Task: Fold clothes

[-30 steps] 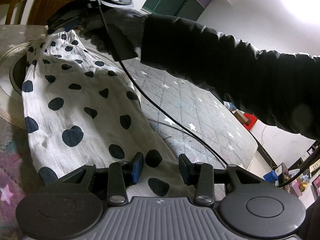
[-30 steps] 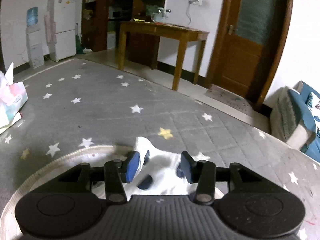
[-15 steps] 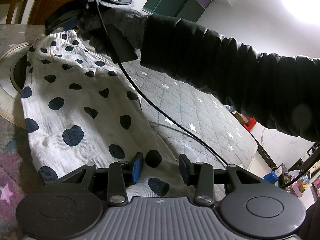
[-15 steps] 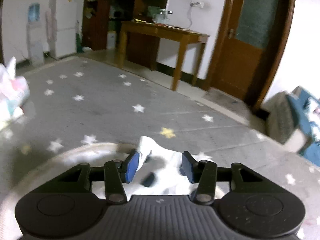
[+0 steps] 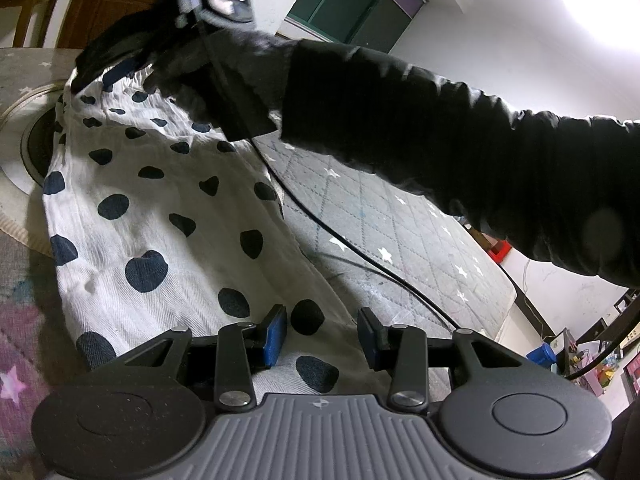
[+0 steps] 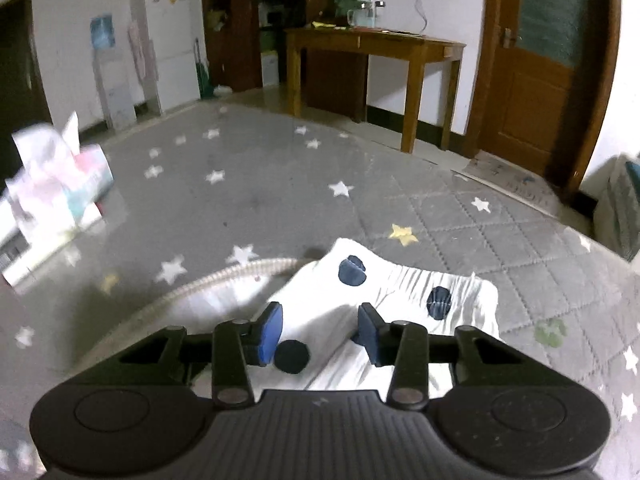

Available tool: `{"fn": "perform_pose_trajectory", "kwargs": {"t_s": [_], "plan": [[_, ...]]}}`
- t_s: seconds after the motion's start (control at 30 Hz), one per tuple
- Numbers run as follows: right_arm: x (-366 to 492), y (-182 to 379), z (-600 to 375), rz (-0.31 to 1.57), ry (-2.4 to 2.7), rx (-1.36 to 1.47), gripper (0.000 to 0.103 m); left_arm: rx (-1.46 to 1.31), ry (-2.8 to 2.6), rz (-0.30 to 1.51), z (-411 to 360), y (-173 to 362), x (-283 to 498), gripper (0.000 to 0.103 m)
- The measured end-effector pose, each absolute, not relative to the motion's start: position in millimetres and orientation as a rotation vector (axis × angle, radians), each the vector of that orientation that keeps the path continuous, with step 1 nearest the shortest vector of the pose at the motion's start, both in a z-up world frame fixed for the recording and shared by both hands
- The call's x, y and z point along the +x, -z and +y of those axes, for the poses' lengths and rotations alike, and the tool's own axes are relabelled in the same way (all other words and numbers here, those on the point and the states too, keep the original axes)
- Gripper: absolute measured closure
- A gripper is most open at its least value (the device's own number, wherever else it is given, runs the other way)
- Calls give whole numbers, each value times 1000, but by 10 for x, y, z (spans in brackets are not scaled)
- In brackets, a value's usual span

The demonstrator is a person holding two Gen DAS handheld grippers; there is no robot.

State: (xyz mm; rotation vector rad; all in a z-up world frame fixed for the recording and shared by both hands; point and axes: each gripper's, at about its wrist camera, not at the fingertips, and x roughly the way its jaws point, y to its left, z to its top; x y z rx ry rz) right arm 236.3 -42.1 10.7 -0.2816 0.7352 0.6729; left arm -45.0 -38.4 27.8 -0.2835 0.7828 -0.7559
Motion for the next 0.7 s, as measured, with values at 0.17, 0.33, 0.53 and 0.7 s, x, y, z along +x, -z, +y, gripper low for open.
{"fn": "perform_pose_trajectory", "kwargs": {"t_s": [0.17, 0.33, 0.53, 0.7], "plan": [[2251, -195, -585, 746, -697, -277, 61, -277, 753, 782, -398, -286, -453, 60], [2140, -282, -749, 757, -721, -273, 60, -272, 735, 781, -405, -312, -471, 58], [1683, -356, -1148, 776, -773, -259, 60, -261, 687, 767, -383, -404, -555, 55], [1215, -353, -1491, 774, -818, -240, 60, -260, 631, 747, -321, -475, -658, 53]]}}
